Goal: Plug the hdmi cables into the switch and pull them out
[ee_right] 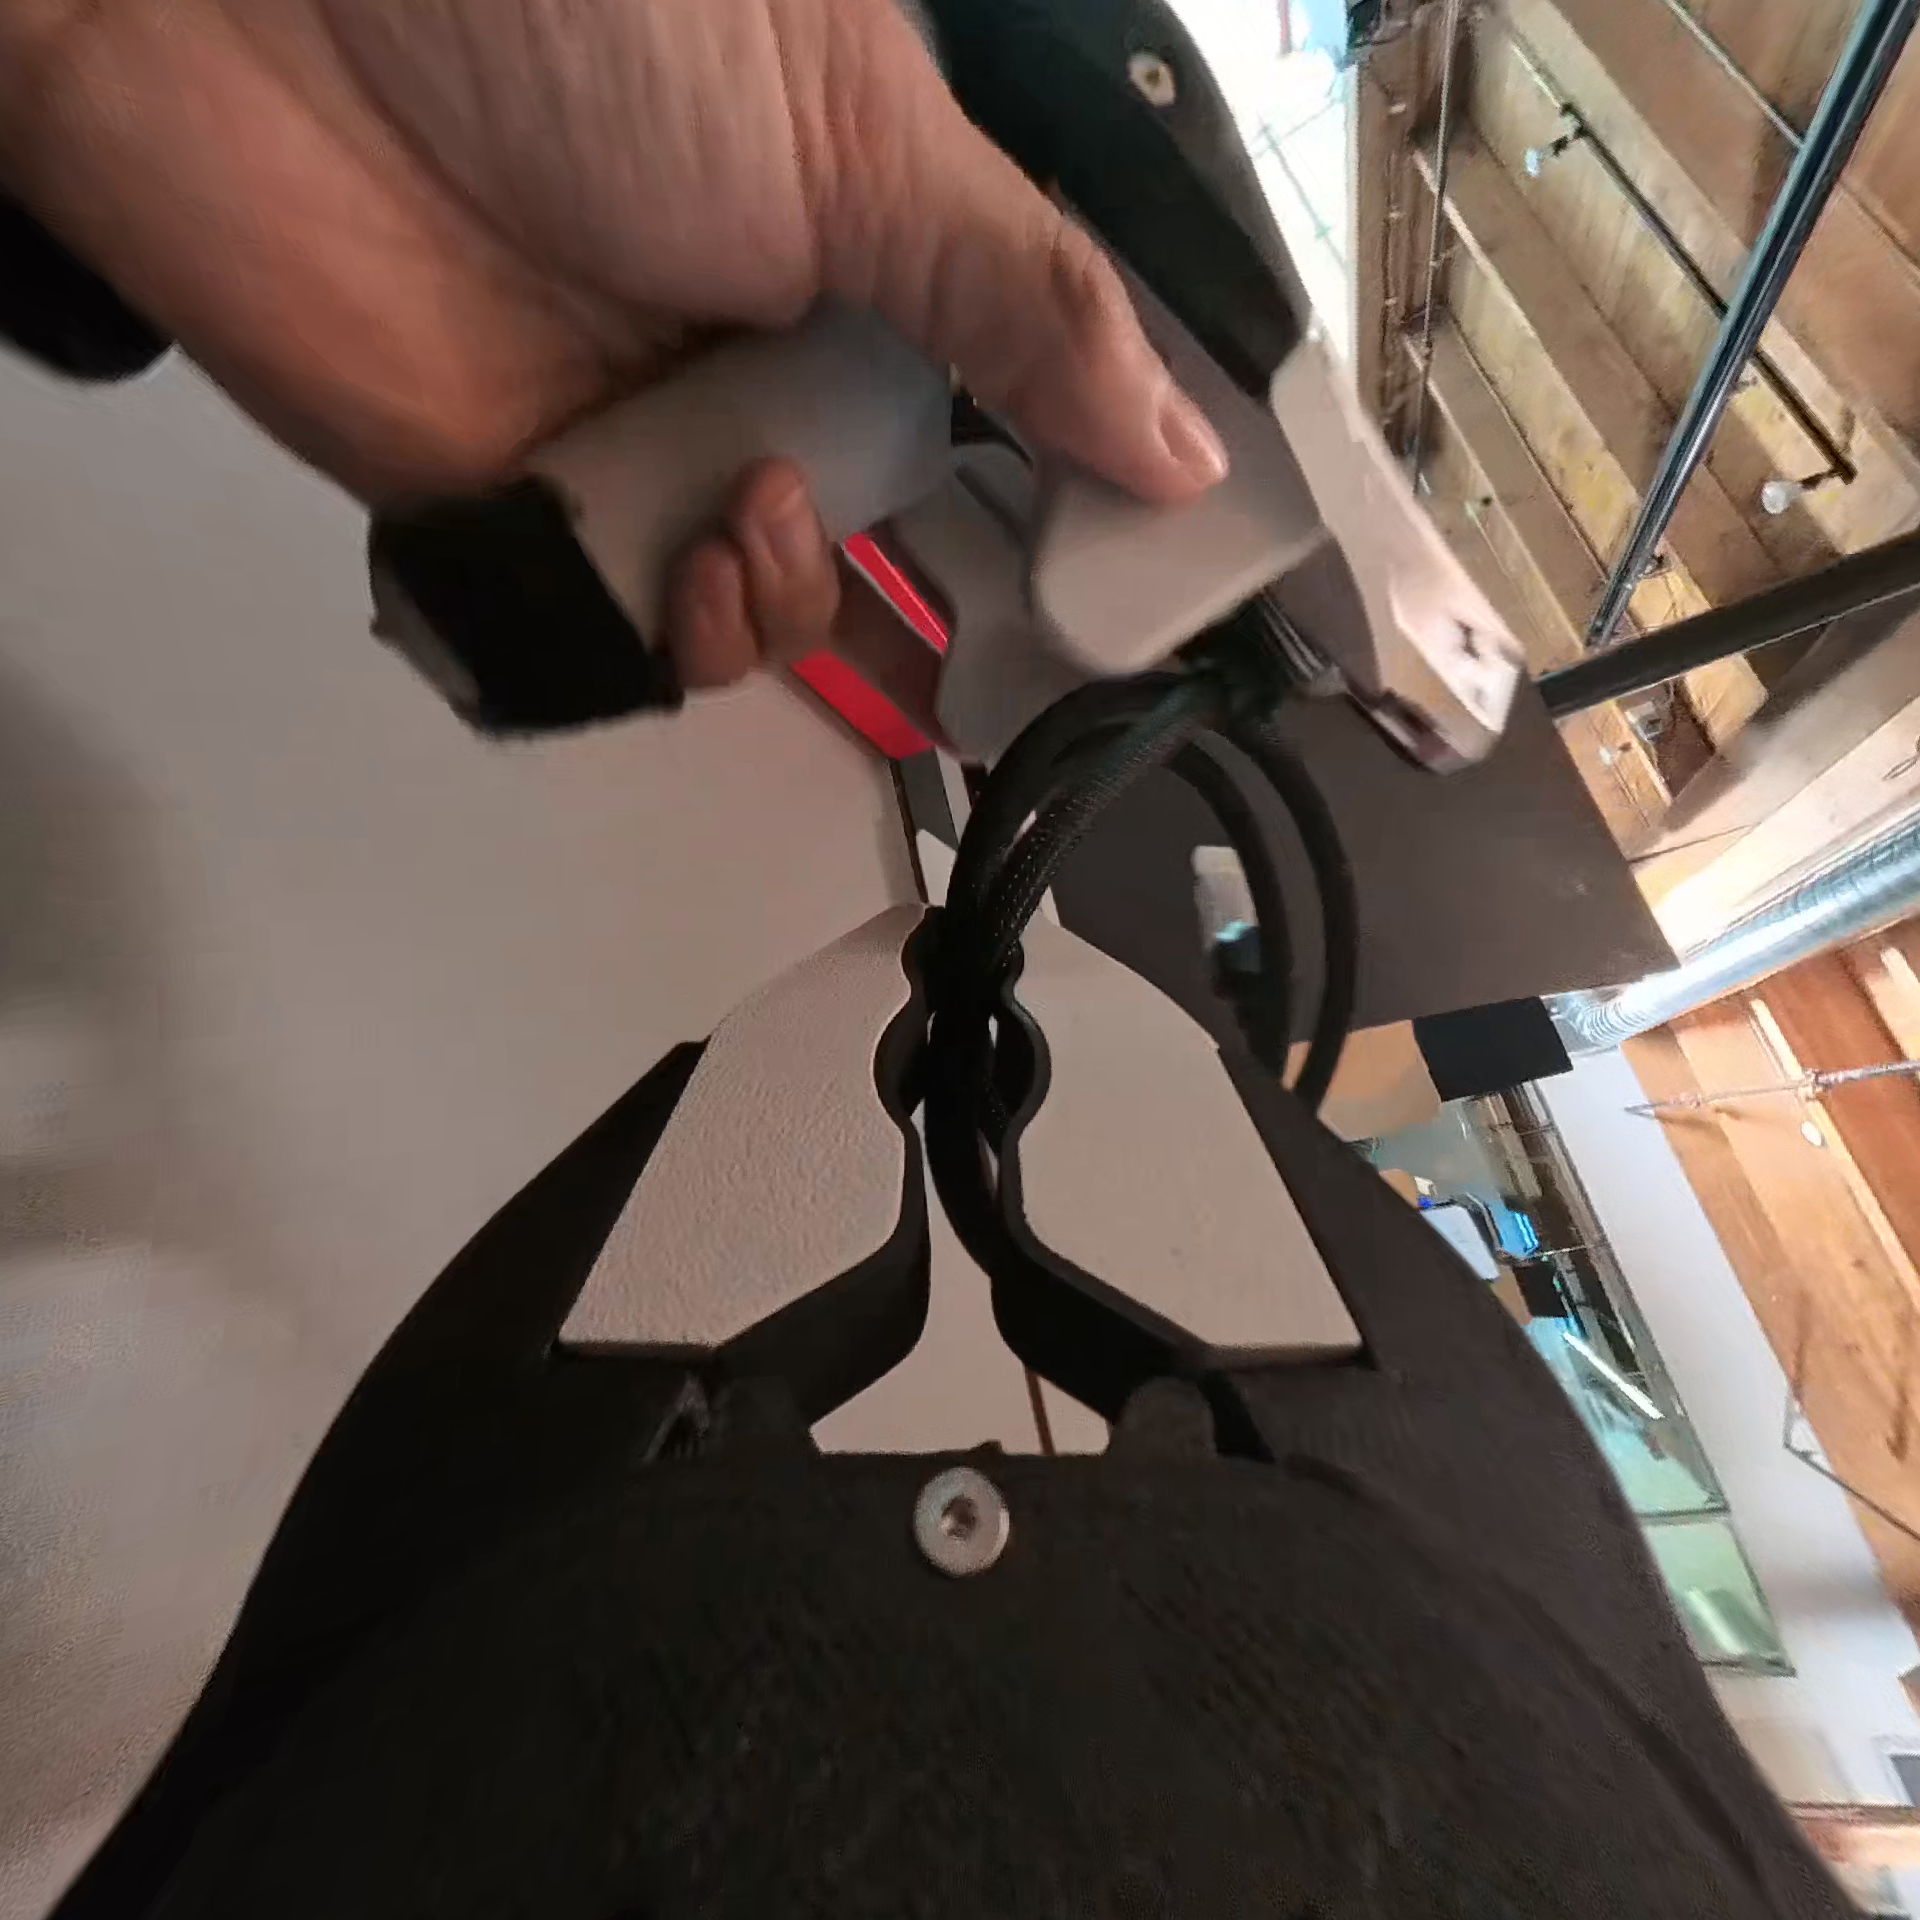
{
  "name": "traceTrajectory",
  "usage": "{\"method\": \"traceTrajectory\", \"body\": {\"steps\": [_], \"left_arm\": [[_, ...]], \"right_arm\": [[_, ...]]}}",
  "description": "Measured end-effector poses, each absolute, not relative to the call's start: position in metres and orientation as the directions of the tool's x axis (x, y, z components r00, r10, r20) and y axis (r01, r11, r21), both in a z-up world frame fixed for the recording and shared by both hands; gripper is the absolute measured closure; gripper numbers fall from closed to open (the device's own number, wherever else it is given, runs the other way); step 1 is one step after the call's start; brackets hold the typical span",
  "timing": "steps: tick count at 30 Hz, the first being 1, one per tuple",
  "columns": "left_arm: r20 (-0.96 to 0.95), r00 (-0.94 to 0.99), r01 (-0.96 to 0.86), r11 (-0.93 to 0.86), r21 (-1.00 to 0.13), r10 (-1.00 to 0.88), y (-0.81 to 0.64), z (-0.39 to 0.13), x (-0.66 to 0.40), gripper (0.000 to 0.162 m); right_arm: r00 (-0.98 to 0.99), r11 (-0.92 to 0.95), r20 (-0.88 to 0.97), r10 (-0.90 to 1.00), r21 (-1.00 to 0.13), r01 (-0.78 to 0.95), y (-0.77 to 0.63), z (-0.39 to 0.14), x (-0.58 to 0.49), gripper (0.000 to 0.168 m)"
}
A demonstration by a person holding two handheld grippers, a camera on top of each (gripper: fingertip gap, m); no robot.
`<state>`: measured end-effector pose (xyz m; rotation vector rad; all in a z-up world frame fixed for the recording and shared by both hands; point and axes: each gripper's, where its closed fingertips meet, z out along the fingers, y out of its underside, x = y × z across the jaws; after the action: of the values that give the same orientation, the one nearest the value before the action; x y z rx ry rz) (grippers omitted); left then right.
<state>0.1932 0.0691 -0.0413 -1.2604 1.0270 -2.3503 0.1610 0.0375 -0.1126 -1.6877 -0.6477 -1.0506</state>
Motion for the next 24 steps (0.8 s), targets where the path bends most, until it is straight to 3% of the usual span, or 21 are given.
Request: {"method": "traceTrajectory", "body": {"steps": [8, 10, 14, 19, 24], "left_arm": [[0.637, -0.682, -0.346, -0.609, -0.714, -0.359, 0.050, -0.055, 0.184, 0.116], [0.665, -0.640, -0.359, -0.616, -0.701, -0.385, 0.050, -0.065, 0.191, 0.124], [0.731, -0.601, -0.397, -0.674, -0.624, -0.323, 0.049, -0.077, 0.200, 0.127], [0.793, -0.502, -0.341, -0.764, -0.549, -0.345, 0.061, -0.102, 0.217, 0.127], [0.760, -0.473, -0.225, -0.773, -0.593, -0.445, 0.065, -0.103, 0.221, 0.127]], "right_arm": [[0.326, -0.420, 0.937, 0.128, -0.246, 0.873, 0.010, -0.109, 0.164, 0.161], [0.309, -0.399, 0.937, 0.164, -0.224, 0.889, 0.009, -0.111, 0.160, 0.161], [0.498, -0.420, 0.847, 0.183, -0.391, 0.819, 0.007, -0.128, 0.165, 0.160], [0.756, -0.441, 0.653, 0.036, -0.668, 0.599, 0.005, -0.123, 0.167, 0.101], [0.883, -0.362, 0.452, -0.126, -0.850, 0.383, 0.024, -0.104, 0.165, 0.097]]}}
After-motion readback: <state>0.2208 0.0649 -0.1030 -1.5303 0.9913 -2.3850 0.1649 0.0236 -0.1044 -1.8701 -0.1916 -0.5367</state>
